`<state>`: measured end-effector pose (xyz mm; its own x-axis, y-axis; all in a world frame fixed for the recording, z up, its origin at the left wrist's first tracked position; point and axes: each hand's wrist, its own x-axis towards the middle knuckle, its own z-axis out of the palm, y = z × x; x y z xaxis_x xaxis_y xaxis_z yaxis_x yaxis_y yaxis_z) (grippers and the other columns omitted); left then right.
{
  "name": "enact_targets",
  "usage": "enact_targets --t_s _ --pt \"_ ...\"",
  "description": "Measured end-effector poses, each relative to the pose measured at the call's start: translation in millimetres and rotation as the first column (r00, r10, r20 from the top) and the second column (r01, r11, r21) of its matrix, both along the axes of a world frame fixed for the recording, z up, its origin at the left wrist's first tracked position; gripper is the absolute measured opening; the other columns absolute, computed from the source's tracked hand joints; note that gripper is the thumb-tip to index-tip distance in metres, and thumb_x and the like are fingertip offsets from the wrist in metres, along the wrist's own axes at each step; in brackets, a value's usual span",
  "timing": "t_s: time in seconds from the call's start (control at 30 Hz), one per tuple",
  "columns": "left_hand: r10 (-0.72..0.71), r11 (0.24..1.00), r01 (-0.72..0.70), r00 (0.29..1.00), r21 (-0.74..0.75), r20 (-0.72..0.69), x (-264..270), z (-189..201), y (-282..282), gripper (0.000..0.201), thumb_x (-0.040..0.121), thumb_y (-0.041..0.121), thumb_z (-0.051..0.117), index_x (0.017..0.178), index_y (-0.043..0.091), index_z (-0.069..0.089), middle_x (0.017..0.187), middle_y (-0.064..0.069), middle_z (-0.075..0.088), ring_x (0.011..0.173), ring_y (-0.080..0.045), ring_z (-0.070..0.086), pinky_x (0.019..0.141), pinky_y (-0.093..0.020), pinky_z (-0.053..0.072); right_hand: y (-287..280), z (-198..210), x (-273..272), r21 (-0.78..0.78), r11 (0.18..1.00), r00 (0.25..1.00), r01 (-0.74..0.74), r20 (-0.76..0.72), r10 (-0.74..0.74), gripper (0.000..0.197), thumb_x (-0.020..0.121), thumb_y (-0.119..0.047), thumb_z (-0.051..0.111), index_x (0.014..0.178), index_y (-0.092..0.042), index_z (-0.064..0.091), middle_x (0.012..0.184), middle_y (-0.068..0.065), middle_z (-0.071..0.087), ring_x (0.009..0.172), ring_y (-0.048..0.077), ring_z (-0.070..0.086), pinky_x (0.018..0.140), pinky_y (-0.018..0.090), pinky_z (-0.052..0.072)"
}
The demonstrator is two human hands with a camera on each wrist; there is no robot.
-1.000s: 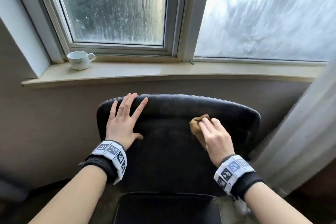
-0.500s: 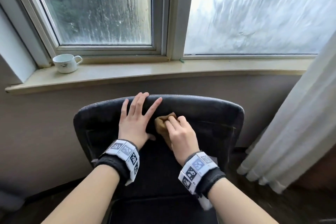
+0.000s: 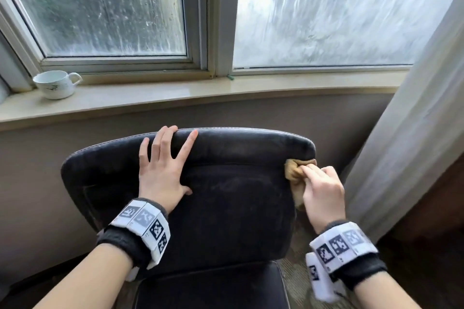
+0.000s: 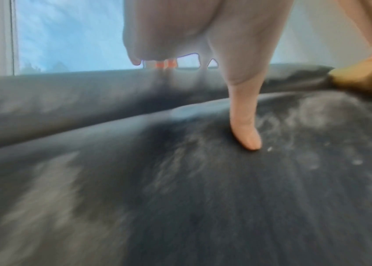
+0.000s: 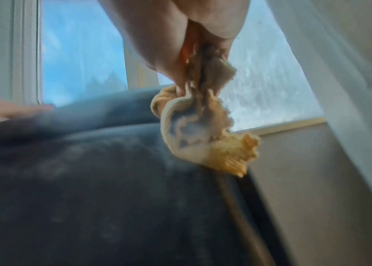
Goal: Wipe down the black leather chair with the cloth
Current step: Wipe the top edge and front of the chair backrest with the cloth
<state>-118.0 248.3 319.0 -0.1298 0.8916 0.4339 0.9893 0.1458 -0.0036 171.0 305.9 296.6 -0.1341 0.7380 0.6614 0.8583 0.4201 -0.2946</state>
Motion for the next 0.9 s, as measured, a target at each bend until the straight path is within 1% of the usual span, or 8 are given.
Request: enact_targets --t_s 0.13,0.23,0.4,0.5,0.57,0.63,0.7,0.9 --pt "-0.188 0.981 0.184 0.98 -0.065 -0.063 36.4 -4.1 8.6 0.13 0.035 0.047 0.087 0.145 0.032 0.02 0.152 -0.007 0.019 0.143 -0.021 0.008 0.112 -0.049 -0.003 -4.5 -7.5 -59.2 0.056 0.985 0.986 -0.16 -0.026 0.162 0.023 0.08 -0.003 0.052 0.095 -0.002 0.069 0.087 0.007 0.071 0.073 0.02 0.048 0.074 0.026 0.043" --pt "-0.169 0.978 0.158 0.983 -0.138 -0.072 38.9 -7.6 20.7 0.131 0.037 0.044 0.088 0.145 0.037 0.014 0.155 0.001 0.01 0.144 -0.013 -0.006 0.112 -0.046 -0.007 10.8 -20.4 -51.9 0.026 0.989 0.99 -0.143 0.013 0.143 0.025 0.078 0.002 0.057 0.099 -0.003 0.068 0.092 0.005 0.071 0.074 0.017 0.042 0.074 0.026 0.043" --pt "-0.167 0.975 0.157 0.984 -0.158 -0.054 34.0 -8.9 22.3 0.129 0.038 0.042 0.089 0.145 0.037 0.016 0.155 0.003 0.01 0.143 -0.017 0.006 0.112 -0.045 -0.007 22.0 -23.9 -3.6 -0.03 0.998 0.997 -0.056 0.058 0.058 0.032 0.078 -0.007 0.044 0.096 -0.003 0.07 0.089 0.005 0.073 0.073 0.019 0.046 0.068 0.028 0.048" --pt "-0.159 0.979 0.153 0.987 -0.136 -0.034 34.6 -10.6 17.9 0.129 0.04 0.039 0.089 0.145 0.038 0.015 0.155 0.003 0.009 0.144 -0.017 0.005 0.112 -0.046 -0.007 14.2 -4.5 -3.1 -0.001 0.999 0.999 -0.034 -0.01 0.034 0.024 0.074 -0.003 0.049 0.084 -0.003 0.071 0.075 0.007 0.072 0.064 0.027 0.055 0.058 0.032 0.054" --pt "-0.158 0.981 0.153 0.987 -0.119 -0.028 34.7 -11.2 14.4 0.128 0.04 0.039 0.089 0.145 0.037 0.015 0.155 0.003 0.009 0.144 -0.017 0.004 0.113 -0.046 -0.007 4.3 6.6 -31.4 0.043 0.994 0.993 -0.103 -0.049 0.105 0.02 0.076 -0.003 0.051 0.084 -0.002 0.07 0.074 0.008 0.07 0.064 0.028 0.058 0.066 0.033 0.05" --pt "-0.172 0.979 0.167 0.984 -0.116 -0.041 32.8 -11.6 12.4 0.128 0.04 0.04 0.088 0.145 0.037 0.015 0.155 0.002 0.01 0.143 -0.018 0.005 0.112 -0.046 -0.004 -4.5 5.6 -67.1 0.027 0.982 0.982 -0.187 -0.011 0.187 0.017 0.077 0.002 0.057 0.088 -0.003 0.07 0.077 0.007 0.07 0.068 0.025 0.058 0.071 0.026 0.046" --pt "-0.18 0.98 0.174 0.982 -0.098 -0.057 24.0 -11.9 11.4 0.127 0.041 0.041 0.088 0.145 0.035 0.016 0.155 0.002 0.011 0.143 -0.018 0.008 0.113 -0.045 -0.002 -2.3 -2.3 -86.0 0.017 0.975 0.975 -0.22 0.03 0.22 0.02 0.076 0.006 0.06 0.091 -0.004 0.07 0.081 0.005 0.071 0.068 0.023 0.057 0.072 0.026 0.046" --pt "-0.138 0.982 0.123 0.986 -0.146 -0.096 -20.9 -10.7 -23.1 0.124 0.042 0.035 0.09 0.146 0.031 0.022 0.156 0.004 0.012 0.142 -0.018 0.012 0.112 -0.047 0.012 13.5 -9.5 -23.5 -0.013 0.995 0.994 -0.098 0.051 0.098 0.033 0.076 -0.011 0.041 0.086 -0.001 0.071 0.08 0.011 0.074 0.061 0.032 0.059 0.066 0.03 0.043"
